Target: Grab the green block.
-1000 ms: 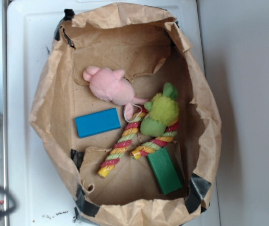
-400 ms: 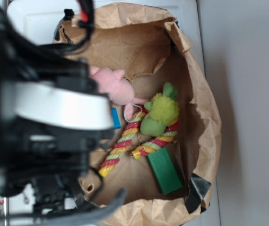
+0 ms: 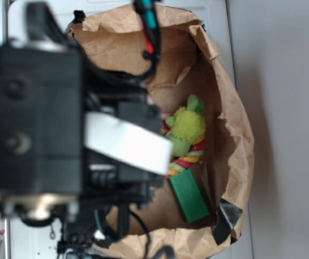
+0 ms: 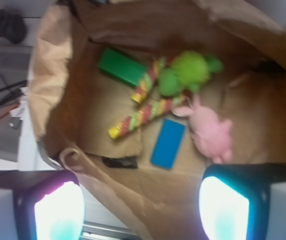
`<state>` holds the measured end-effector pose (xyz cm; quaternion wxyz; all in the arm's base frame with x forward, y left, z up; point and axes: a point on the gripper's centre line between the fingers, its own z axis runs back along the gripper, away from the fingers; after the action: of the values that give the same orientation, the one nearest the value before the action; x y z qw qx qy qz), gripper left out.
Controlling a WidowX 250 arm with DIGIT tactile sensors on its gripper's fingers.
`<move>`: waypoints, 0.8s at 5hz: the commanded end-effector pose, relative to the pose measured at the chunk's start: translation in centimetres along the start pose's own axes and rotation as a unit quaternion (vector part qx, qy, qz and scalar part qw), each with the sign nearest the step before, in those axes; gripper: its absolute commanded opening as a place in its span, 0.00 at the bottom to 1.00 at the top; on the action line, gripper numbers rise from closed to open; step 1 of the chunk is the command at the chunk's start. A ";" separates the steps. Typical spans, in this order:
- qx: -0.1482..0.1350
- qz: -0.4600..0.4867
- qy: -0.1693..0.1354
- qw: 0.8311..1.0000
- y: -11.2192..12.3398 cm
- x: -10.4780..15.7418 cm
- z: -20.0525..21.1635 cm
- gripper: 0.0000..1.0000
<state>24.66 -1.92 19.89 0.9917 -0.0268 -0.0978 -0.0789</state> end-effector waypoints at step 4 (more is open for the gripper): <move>0.029 -0.184 -0.093 0.978 1.9 3.7 0.9 1.00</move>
<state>27.72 -1.09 19.40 0.9506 -0.0012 -0.1646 -0.2631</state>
